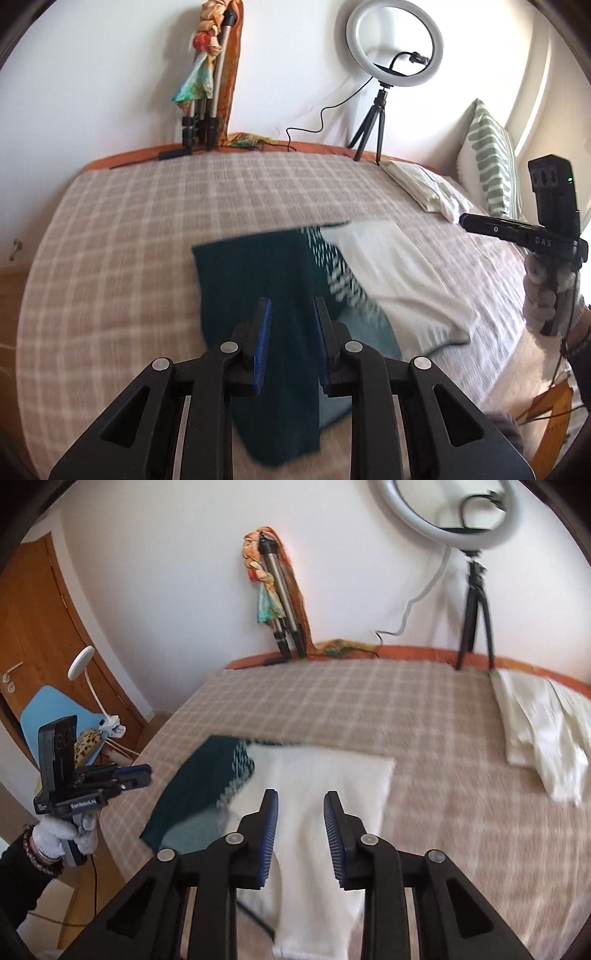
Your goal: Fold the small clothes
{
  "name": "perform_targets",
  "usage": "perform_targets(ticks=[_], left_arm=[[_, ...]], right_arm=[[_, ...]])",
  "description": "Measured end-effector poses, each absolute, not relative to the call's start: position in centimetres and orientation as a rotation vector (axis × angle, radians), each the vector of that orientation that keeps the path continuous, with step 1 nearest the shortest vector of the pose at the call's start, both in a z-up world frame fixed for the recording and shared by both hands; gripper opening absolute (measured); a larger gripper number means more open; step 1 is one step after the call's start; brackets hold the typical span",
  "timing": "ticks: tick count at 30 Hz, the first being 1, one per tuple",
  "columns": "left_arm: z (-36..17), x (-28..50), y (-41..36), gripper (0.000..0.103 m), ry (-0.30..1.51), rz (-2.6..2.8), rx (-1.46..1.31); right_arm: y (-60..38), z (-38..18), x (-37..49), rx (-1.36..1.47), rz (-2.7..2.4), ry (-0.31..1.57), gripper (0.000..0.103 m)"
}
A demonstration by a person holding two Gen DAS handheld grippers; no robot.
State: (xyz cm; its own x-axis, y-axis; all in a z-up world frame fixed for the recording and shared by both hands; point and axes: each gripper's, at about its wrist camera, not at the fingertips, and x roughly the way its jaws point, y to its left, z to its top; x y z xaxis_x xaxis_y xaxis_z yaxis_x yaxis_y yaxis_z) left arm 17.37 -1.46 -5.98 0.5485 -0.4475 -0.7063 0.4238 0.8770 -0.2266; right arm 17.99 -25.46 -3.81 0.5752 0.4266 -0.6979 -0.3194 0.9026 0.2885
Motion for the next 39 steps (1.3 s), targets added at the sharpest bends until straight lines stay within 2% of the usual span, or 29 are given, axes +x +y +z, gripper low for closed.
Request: perform_targets(ticks=[10, 23, 27, 28, 30, 31, 32, 34, 36, 39], left_arm=[[-9.2, 24.1, -6.1, 0.02, 0.89, -0.459, -0.042], [-12.1, 25.9, -6.0, 0.02, 0.93, -0.372, -0.004], [-10.1, 24.7, -4.9, 0.022, 0.905, -0.369, -0.018], [-9.3, 24.0, -4.1, 0.026, 0.897, -0.37, -0.037], [-8.2, 22.7, -2.5, 0.05, 0.886, -0.364, -0.074], [-7.7, 22.0, -1.4, 0.053, 0.879, -0.361, -0.103], [-7.4, 21.4, -0.6, 0.054, 0.88, -0.362, -0.124], [-7.2, 19.9, 1.4, 0.054, 0.901, -0.371, -0.187], [-7.6, 18.3, 3.4, 0.054, 0.939, -0.378, -0.276], [-8.8, 15.8, 6.1, 0.054, 0.985, -0.367, -0.414]], right_arm=[[-18.3, -8.4, 25.4, 0.105, 0.481, 0.914, 0.021], [-17.3, -13.5, 28.5, 0.065, 0.4, 1.036, 0.019], [-18.5, -11.5, 27.7, 0.079, 0.391, 1.003, 0.029], [-19.1, -10.7, 27.2, 0.083, 0.395, 0.984, 0.031], [-20.5, -9.3, 26.3, 0.082, 0.395, 0.957, 0.037], [-21.5, -8.7, 25.8, 0.093, 0.395, 0.946, 0.041], [-22.4, -8.4, 25.4, 0.108, 0.399, 0.94, 0.044], [-24.5, -7.7, 24.6, 0.136, 0.396, 0.923, 0.06], [-26.4, -7.5, 23.7, 0.156, 0.39, 0.907, 0.072], [-29.2, -8.2, 22.9, 0.206, 0.369, 0.929, 0.075]])
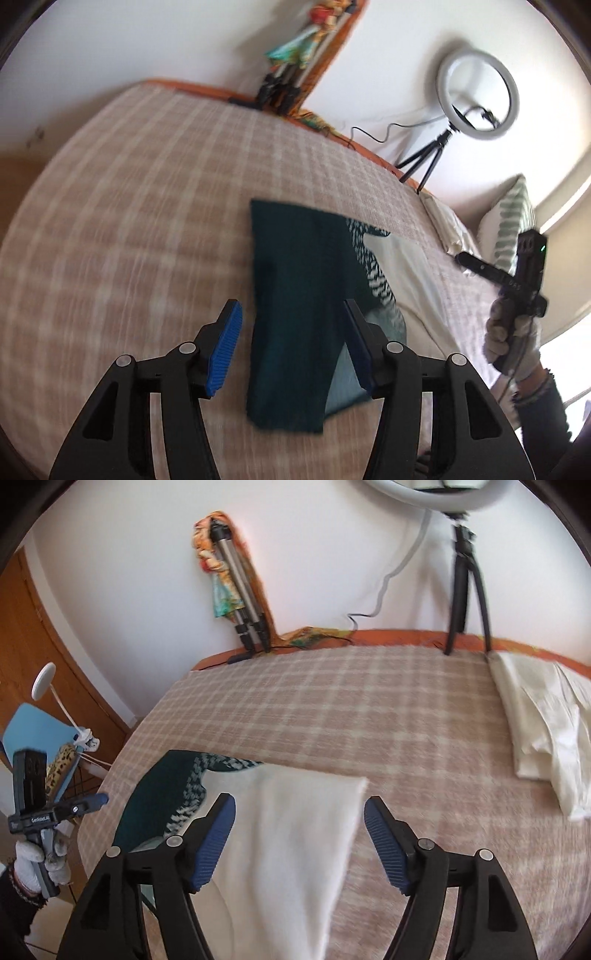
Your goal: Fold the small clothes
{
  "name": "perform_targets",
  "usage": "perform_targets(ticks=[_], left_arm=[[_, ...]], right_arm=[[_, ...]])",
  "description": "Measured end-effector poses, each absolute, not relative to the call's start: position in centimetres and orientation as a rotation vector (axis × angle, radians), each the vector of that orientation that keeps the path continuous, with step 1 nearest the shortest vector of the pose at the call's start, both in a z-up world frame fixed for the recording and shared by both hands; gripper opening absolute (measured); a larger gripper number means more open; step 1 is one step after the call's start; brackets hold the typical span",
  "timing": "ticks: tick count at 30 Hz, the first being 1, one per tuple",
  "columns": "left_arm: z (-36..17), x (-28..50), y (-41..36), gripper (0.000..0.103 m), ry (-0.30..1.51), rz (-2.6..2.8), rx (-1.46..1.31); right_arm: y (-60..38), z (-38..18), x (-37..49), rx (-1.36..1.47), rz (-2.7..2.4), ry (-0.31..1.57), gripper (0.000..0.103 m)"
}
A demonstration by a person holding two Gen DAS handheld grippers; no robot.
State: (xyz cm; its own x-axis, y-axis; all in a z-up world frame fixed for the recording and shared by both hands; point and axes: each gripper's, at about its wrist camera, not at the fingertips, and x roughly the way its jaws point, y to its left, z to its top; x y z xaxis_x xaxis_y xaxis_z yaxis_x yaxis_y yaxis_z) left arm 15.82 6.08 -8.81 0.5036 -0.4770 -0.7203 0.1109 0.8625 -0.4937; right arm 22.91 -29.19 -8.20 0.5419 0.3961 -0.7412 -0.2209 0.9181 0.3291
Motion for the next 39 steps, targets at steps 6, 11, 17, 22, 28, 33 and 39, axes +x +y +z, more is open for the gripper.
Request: perform_targets(ticks=[6, 11, 17, 22, 28, 33, 39], left_arm=[[-11.7, 12.4, 8.6, 0.055, 1.026, -0.342, -0.59], [-13.8, 11.7, 8.6, 0.056, 1.07, -0.344, -0.707], [-13.9, 11.7, 7.3, 0.06, 1.059, -0.402, -0.721], [-14.1, 12.3, 5.8, 0.06, 1.042, -0.445, -0.709], [-14.0, 13.7, 4.4, 0.059, 1.021, -0.455, -0.681], [-14.2, 14.9, 3.2, 0.028, 1.042, -0.454, -0.638], [-13.5, 15.4, 2.3, 0.005, 1.024, -0.444, -0.558]], right_arm=[[-32.6, -11.3, 22.6, 0.361, 0.373, 1.013, 0.074], [-34.1, -13.8, 22.8, 0.492, 0.397, 1.059, 0.069], [-34.3, -14.9, 23.2, 0.575, 0.461, 1.056, 0.058], [-33.9, -15.9, 24.0, 0.64, 0.516, 1.041, 0.053], [-32.6, -16.7, 25.6, 0.663, 0.562, 1.033, 0.05], [-31.7, -17.5, 26.6, 0.652, 0.566, 1.05, 0.034], [-29.3, -16.5, 26.8, 0.497, 0.514, 1.081, 0.003]])
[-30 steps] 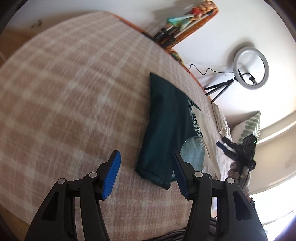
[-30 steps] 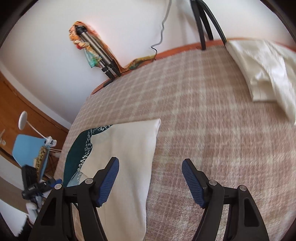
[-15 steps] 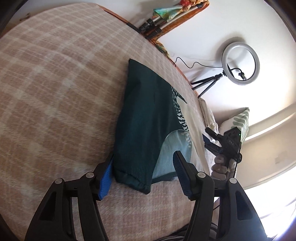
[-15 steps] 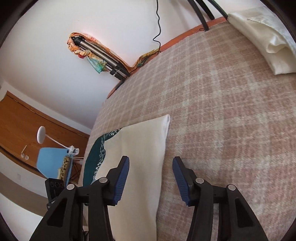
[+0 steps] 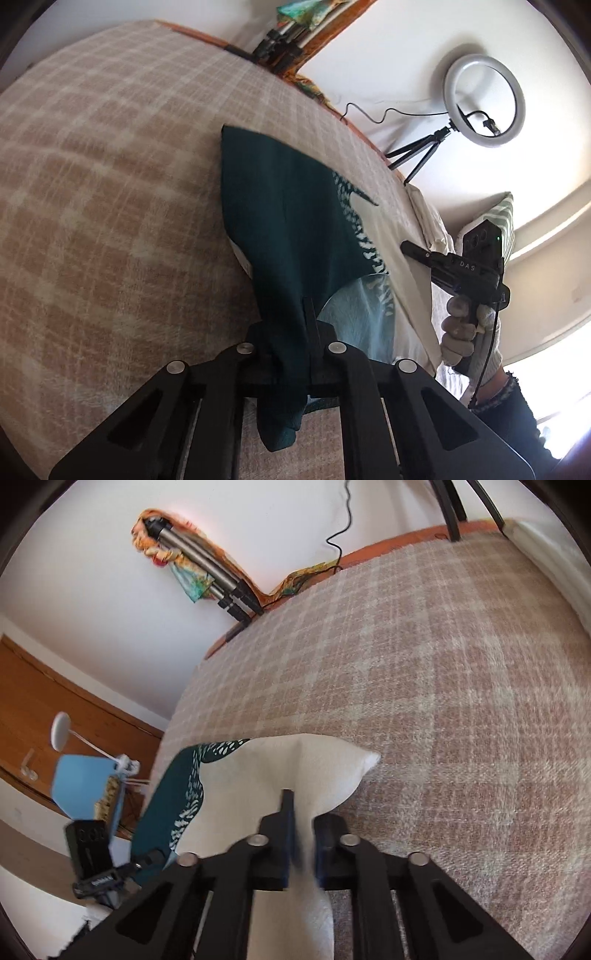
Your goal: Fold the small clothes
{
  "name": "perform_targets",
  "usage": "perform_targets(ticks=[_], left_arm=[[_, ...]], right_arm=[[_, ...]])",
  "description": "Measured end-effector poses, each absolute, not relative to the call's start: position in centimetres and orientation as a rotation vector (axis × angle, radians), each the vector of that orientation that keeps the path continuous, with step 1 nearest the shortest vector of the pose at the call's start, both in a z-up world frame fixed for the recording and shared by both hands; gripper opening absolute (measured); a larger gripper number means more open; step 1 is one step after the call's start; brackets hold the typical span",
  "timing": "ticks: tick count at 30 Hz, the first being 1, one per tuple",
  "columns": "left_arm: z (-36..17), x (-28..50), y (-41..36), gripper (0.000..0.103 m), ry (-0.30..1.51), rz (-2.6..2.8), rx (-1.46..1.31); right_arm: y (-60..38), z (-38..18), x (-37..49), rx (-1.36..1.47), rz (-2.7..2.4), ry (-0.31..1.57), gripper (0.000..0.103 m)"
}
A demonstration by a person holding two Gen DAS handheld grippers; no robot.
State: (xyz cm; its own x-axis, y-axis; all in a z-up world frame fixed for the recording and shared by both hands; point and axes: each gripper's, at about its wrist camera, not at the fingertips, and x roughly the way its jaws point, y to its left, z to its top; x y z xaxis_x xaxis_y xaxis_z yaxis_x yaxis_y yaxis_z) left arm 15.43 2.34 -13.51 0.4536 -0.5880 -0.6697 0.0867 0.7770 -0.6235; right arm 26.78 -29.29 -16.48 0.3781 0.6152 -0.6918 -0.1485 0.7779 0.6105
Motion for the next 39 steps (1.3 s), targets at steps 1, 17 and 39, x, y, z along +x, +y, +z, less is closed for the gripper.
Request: perform_targets(ticks=[1, 17, 39], left_arm=[[-13.0, 15.4, 2.1, 0.005, 1.014, -0.452, -0.538], [-7.4, 16.5, -2.7, 0.003, 0.922, -0.573, -0.396], [-0.8, 25.3, -20.2, 0.003, 0.845, -0.82, -0.243]], right_arm=[[-29.0, -16.1, 26.6, 0.472, 0.506, 1.08, 0.001], [-28.8, -7.5, 24.5, 0.315, 0.472, 0.944, 0.0], [-44.7, 2.3, 24.8, 0.272, 0.229, 0.764, 0.0]])
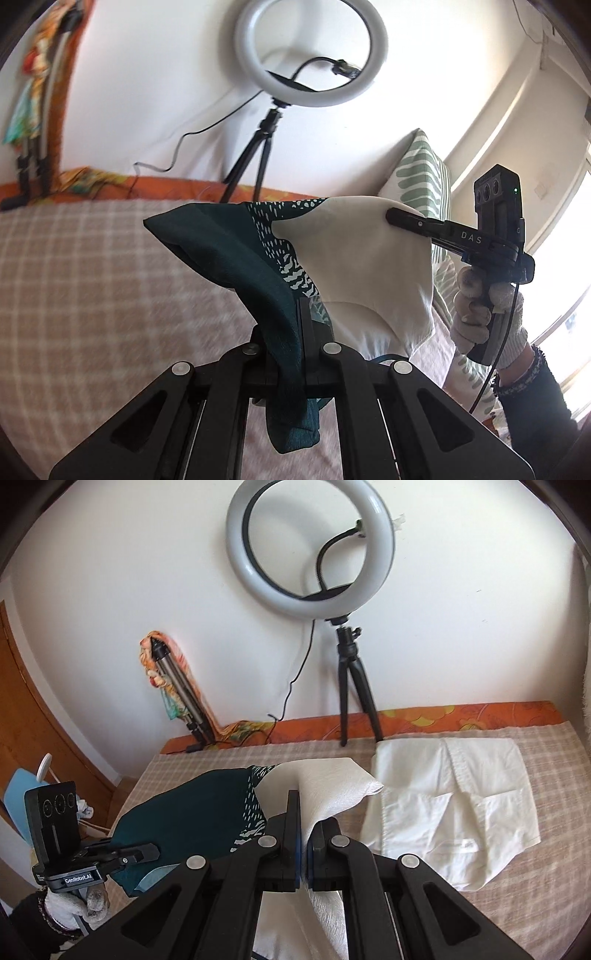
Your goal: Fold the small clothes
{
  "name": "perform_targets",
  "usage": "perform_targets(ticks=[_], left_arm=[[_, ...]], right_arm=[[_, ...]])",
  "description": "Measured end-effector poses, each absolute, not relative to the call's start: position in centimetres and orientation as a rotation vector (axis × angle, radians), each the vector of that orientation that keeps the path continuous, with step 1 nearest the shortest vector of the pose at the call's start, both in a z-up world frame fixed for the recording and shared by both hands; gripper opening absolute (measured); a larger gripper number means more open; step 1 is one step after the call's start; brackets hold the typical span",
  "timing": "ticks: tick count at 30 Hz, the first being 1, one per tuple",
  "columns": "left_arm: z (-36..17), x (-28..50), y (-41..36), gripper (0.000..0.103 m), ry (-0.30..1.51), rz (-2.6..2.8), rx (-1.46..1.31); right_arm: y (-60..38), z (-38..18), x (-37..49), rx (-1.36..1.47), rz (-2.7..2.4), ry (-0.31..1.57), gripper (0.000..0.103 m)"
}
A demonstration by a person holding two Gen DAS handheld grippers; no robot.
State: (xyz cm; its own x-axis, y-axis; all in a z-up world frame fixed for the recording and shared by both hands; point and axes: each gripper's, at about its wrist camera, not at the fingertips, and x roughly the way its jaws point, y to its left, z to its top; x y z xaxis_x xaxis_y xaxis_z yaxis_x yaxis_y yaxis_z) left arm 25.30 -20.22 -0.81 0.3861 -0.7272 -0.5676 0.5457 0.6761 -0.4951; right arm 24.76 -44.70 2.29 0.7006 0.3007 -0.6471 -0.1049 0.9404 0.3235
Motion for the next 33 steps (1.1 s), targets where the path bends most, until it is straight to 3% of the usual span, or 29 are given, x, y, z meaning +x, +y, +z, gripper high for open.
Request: perform_targets(ticks=[12, 33], left_arm=[[-0.4, 30.4, -30.4, 0.003, 0.791, -0.872, -0.173], [-5.7, 33.1, -39.0, 0.003, 0.82, -0.873, -0.057]], right_arm=[[-55.1, 4.6, 29.0, 0.23, 0.078, 0.692, 0.0], [-63.6, -1.9, 34.3, 0.174, -0.092, 0.747, 0.0]])
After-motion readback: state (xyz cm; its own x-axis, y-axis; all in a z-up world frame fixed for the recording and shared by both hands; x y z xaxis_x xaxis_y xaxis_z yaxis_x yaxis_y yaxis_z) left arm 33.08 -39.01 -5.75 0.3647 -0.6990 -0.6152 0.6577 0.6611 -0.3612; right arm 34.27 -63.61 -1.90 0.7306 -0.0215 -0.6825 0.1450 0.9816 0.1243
